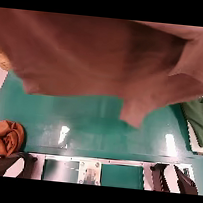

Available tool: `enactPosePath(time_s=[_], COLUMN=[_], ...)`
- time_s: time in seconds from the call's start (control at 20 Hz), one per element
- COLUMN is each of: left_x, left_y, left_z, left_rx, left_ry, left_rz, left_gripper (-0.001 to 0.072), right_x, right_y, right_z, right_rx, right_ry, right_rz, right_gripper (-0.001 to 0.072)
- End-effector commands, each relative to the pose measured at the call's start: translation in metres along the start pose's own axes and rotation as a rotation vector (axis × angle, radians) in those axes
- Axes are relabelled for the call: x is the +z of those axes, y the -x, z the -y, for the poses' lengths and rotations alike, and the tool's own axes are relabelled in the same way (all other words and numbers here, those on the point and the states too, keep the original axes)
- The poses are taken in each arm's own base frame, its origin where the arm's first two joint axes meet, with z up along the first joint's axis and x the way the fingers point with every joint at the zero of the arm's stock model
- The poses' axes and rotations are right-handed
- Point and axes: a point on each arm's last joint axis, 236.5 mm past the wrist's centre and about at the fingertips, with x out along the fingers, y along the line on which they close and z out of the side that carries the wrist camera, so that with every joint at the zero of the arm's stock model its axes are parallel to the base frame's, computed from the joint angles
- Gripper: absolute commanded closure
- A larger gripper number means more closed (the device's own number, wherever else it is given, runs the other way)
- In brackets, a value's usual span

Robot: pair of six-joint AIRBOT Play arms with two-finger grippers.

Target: Fold the shirts.

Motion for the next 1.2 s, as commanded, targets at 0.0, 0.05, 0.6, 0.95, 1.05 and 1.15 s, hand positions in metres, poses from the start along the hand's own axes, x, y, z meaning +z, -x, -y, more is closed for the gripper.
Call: enactPosePath(time_s=[0.0,0.05,0.6,0.95,1.05,1.15], left_x=[-0.012,-0.038,-0.381,-0.425,-0.441,-0.472], left_y=[-0.004,-0.026,-0.276,-0.343,-0.345,-0.337], left_z=[-0.022,-0.029,-0.051,-0.086,-0.087,-0.082], left_rx=[0.083,0.065,-0.175,-0.032,-0.028,-0.044], left_ry=[0.025,0.059,0.462,0.543,0.538,0.512], left_rz=[-0.036,-0.106,-0.665,-0.593,-0.622,-0.718], left_gripper=[0.0686,0.0686,0.0686,0.0686,0.0686,0.0686], right_x=[0.007,-0.009,-0.389,-0.458,-0.475,-0.502], right_y=[0.004,-0.008,-0.203,-0.290,-0.289,-0.268], right_z=[0.000,0.017,0.186,0.222,0.228,0.237], right_rx=[-0.018,-0.017,-0.127,-0.072,-0.084,-0.126], right_ry=[-0.008,-0.057,-0.483,-0.590,-0.593,-0.530], right_rz=[0.038,-0.004,-0.607,-0.690,-0.726,-0.846], right_gripper=[0.0696,0.0696,0.0696,0.0696,0.0696,0.0698])
